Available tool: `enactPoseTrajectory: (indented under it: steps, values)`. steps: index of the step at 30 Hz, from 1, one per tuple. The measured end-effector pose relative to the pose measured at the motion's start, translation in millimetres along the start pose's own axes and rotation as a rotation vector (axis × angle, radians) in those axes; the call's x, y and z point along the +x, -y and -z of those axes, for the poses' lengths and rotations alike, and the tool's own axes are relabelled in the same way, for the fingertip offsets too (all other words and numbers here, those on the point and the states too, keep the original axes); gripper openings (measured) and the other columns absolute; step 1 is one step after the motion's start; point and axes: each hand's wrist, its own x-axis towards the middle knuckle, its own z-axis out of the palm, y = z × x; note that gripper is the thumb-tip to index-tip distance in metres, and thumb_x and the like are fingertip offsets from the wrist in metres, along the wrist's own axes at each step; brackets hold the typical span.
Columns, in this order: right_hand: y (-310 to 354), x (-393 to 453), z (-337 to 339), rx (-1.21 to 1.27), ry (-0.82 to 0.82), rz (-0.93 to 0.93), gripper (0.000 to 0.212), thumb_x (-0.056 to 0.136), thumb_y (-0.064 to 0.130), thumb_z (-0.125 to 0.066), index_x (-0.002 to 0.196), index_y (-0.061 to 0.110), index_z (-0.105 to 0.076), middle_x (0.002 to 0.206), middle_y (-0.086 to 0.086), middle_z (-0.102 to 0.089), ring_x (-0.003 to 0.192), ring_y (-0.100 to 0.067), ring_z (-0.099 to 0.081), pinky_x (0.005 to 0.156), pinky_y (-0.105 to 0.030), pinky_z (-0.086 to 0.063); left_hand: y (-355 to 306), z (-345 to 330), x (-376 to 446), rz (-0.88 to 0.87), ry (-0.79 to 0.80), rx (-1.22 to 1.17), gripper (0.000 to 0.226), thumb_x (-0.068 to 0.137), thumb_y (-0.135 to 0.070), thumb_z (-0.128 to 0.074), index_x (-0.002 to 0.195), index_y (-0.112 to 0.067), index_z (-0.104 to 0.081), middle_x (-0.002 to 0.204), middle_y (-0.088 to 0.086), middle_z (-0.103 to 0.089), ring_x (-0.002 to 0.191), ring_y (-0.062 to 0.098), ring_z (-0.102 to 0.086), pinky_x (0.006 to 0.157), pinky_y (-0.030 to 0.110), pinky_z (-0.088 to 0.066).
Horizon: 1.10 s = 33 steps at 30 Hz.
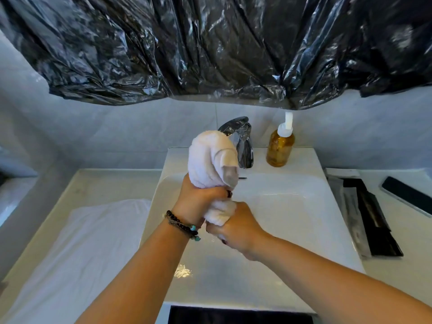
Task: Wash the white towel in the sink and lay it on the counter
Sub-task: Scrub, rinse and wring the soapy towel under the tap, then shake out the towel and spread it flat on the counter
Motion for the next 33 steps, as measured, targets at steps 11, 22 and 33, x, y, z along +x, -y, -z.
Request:
enactPoseTrajectory:
  steps: [11, 22, 33]
  values:
    - [-17.0, -11.3, 14.5, -0.360, 0.240, -0.160, 0.015, 0.073, 0.019, -0.073, 0.085, 0.015, -0.066, 0.068, 0.004, -0.067, 0.061, -0.011, -0.063, 0.064, -0.034, -0.055, 41.2, -3.7, -36.3, 0.257, -0.259, -0.319, 0.053, 0.045, -0.018, -0.075, 0.096, -0.003, -0.069, 0.089, 0.018, -0.067, 0.080, 0.028, -0.066, 0.068, 0.035, -0.054]
    - [2.6, -28.0, 73.5, -0.316, 0.111, -0.206, 0.025, 0.096, 0.024, -0.052, 0.111, 0.008, -0.063, 0.104, -0.017, -0.071, 0.092, -0.033, -0.069, 0.091, -0.041, -0.050, 26.2, 26.4, -117.1, 0.266, -0.421, -0.408, 0.032, 0.067, -0.021, -0.069, 0.097, -0.011, -0.069, 0.082, 0.006, -0.072, 0.072, 0.018, -0.069, 0.065, 0.033, -0.054]
    - [-12.0, -139.9, 13.6, -0.349, -0.037, 0.171, 0.040, 0.080, 0.018, -0.067, 0.117, 0.034, -0.064, 0.110, 0.014, -0.067, 0.099, -0.004, -0.063, 0.083, -0.021, -0.051, -2.9, 8.6, -167.3, 0.249, -0.059, -0.595, 0.032, 0.068, -0.010, -0.053, 0.097, -0.006, -0.066, 0.088, 0.013, -0.063, 0.087, 0.032, -0.059, 0.084, 0.045, -0.044]
